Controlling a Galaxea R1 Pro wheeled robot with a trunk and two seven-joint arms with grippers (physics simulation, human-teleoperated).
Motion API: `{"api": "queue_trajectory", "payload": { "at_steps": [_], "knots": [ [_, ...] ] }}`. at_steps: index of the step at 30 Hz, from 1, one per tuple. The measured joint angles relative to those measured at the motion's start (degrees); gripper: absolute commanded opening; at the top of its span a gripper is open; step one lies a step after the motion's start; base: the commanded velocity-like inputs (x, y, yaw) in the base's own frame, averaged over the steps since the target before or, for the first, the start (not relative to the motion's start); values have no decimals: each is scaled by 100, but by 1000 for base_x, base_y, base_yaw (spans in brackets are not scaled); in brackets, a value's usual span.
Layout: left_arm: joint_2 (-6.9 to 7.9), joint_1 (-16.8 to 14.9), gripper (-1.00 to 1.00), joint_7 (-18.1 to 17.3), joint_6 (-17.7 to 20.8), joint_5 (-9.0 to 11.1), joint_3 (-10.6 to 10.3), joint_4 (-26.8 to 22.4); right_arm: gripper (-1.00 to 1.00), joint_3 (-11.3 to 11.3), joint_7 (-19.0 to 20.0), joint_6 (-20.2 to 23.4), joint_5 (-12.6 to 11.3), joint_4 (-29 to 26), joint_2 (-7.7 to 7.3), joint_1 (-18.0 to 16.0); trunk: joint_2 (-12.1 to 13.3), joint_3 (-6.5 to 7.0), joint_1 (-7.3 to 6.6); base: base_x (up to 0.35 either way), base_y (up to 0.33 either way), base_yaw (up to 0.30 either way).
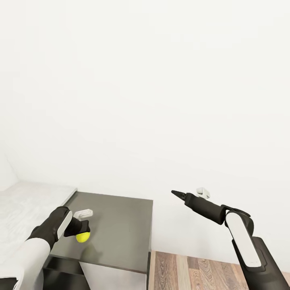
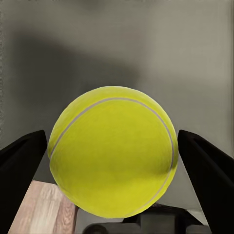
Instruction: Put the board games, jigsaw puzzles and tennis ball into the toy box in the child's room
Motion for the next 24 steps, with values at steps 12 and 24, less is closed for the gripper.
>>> {"api": "queue_trajectory", "payload": {
  "at_steps": [12, 24],
  "knots": [
    [0, 0, -100, -2, 1, -1, 0, 0, 100, 43, -25, -8, 44, -2, 42, -5, 482, 216, -264, 0, 0, 0],
    [0, 0, -100, -6, -6, -1, 8, 0, 100, 9, -26, -3, 16, -2, 5, -4, 965, 433, -528, 0, 0, 0]
  ]
}}
